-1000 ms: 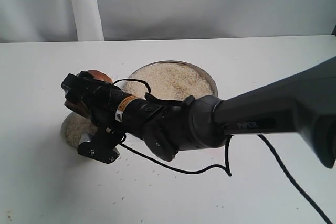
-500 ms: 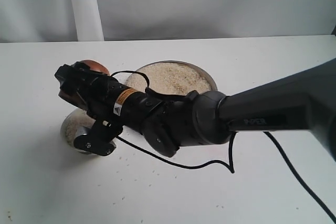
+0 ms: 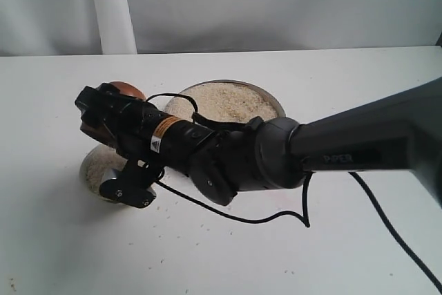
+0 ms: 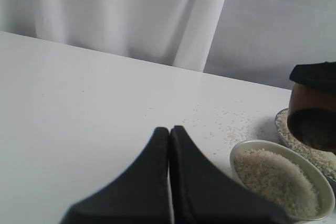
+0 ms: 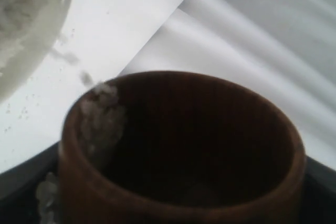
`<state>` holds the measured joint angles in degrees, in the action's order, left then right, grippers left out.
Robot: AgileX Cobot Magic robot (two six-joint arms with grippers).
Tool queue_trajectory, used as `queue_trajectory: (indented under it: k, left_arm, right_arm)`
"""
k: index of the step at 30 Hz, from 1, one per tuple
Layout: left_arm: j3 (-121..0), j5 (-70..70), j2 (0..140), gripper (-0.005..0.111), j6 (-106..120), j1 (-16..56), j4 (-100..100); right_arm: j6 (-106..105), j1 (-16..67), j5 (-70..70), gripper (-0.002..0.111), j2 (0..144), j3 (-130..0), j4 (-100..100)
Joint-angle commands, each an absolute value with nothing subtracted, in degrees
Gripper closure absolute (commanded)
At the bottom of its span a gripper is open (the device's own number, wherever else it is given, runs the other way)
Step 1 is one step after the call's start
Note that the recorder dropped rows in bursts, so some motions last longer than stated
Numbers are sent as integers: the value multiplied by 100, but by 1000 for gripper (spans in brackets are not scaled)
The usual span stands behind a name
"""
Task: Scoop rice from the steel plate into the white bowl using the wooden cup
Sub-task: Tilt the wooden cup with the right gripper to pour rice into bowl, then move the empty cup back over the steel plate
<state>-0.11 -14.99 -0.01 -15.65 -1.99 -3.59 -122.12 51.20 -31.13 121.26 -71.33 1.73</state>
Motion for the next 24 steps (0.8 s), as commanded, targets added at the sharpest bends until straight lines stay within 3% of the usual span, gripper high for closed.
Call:
queue_trajectory:
  k: [1,7,18,24]
  left_arm:
    - [0,-1482,0,107,-1579,-174,-349]
    - [0,-1482,0,107,-1579,-174,-349]
    - [0,-1482,0,107,-1579,-174,-349]
    - [0,-1482,0,107,-1579,-174,-349]
  right_arm:
    - [-12285,5063,-3174,108,12241,-7141,211]
    - [-12285,4980,-3248,108,12241,-7141,460]
    - [-12222,5006,-3440,108,12207,-7141,2853]
    - [-10403,5010,-2647,108,11998,-7141,3078]
